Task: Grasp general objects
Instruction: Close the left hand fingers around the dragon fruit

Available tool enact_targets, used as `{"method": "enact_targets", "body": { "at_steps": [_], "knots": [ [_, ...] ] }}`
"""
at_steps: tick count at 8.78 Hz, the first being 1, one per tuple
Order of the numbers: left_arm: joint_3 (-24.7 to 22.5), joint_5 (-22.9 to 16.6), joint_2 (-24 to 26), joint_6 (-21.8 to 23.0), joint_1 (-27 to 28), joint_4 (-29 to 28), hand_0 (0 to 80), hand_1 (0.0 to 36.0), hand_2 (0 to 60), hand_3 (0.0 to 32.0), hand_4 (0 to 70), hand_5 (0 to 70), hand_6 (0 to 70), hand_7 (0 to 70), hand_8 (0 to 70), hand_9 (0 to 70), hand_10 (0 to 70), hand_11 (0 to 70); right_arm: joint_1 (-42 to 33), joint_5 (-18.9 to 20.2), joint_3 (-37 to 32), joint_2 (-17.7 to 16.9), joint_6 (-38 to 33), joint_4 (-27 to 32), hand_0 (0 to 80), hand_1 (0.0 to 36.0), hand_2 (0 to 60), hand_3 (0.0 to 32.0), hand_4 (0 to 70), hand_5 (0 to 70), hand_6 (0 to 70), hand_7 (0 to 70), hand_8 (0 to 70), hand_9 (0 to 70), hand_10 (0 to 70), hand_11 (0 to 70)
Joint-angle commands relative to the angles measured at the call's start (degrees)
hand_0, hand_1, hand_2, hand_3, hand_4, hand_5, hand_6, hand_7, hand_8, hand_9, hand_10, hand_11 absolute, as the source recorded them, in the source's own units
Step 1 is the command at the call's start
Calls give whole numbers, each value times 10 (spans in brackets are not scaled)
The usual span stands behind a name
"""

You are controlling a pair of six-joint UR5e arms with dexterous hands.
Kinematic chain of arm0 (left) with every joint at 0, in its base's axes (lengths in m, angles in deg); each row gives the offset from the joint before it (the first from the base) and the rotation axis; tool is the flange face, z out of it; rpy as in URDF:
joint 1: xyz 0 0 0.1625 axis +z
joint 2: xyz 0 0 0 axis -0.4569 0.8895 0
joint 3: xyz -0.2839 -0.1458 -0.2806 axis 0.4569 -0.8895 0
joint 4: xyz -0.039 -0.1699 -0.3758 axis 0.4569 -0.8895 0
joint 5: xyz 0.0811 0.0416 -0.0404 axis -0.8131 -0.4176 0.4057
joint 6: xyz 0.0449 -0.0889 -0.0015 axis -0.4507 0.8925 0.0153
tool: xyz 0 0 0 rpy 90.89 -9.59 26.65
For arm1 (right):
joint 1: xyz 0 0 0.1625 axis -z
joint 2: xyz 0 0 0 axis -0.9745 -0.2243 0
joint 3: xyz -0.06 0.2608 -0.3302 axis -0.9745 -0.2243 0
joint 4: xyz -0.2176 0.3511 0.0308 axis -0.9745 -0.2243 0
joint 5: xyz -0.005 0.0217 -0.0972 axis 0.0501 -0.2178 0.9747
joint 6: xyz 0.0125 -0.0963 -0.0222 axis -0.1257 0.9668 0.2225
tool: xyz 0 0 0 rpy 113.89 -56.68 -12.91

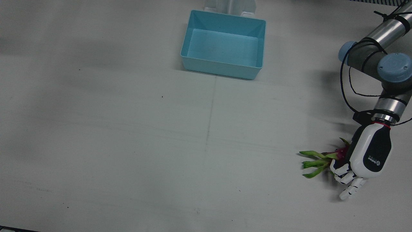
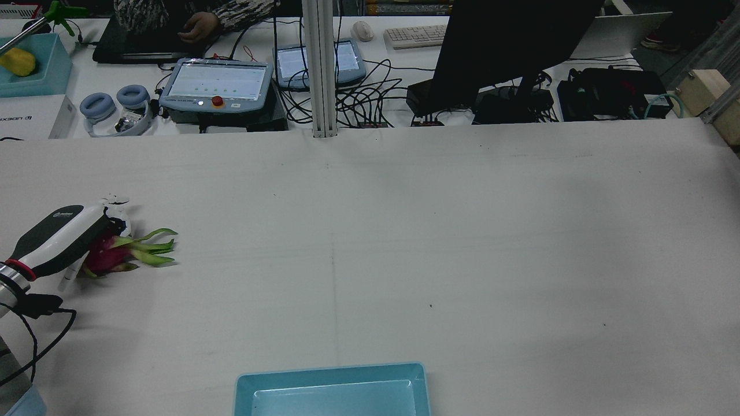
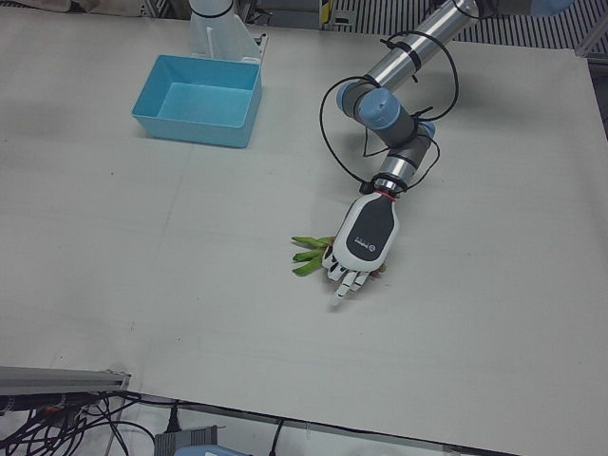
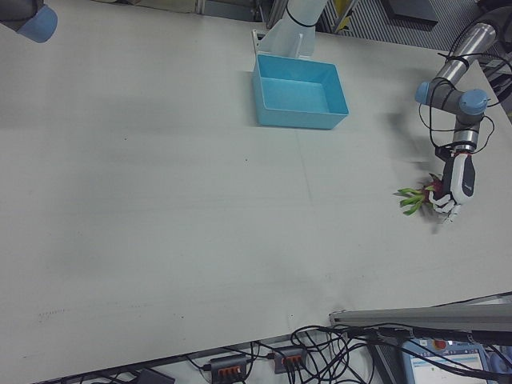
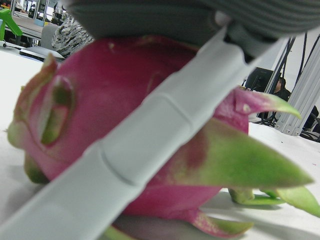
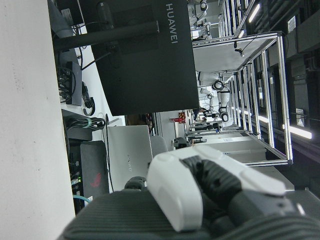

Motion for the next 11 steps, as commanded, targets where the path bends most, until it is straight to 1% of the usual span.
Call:
{"method": "enact_targets", "body": {
  "at_steps": [1,2,3,4,6,7,9,10,11],
  "knots": [
    [0,1,1,0,0,1,800,360,600,0,671,700,700,700,333,391,517,700,0,0,0,0,0,0,0,0,0,0,0,0,0,0,0,0,0,0],
    [-1,8,0,0,1,1,800,360,600,0,700,700,700,700,460,559,617,700,0,0,0,0,0,0,0,0,0,0,0,0,0,0,0,0,0,0],
    [-2,8,0,0,0,1,800,360,600,0,700,700,700,700,592,700,700,700,0,0,0,0,0,0,0,0,0,0,0,0,0,0,0,0,0,0],
    [-2,8,1,1,0,1,800,360,600,0,700,700,700,700,700,700,700,700,0,0,0,0,0,0,0,0,0,0,0,0,0,0,0,0,0,0],
    [-10,8,0,3,-1,1,800,360,600,0,700,700,700,700,700,700,700,700,0,0,0,0,0,0,0,0,0,0,0,0,0,0,0,0,0,0],
    [-23,6,-1,9,-2,11,800,360,600,0,700,700,700,700,700,700,700,700,0,0,0,0,0,0,0,0,0,0,0,0,0,0,0,0,0,0],
    [-102,-2,-5,10,-3,64,800,360,600,0,700,700,700,700,700,700,700,700,0,0,0,0,0,0,0,0,0,0,0,0,0,0,0,0,0,0],
    [-126,-35,-3,17,-6,73,800,360,600,0,700,700,700,700,700,700,700,700,0,0,0,0,0,0,0,0,0,0,0,0,0,0,0,0,0,0],
    [-129,-85,-1,48,-11,75,800,360,600,0,700,700,700,700,700,700,700,700,0,0,0,0,0,0,0,0,0,0,0,0,0,0,0,0,0,0]
  ]
}}
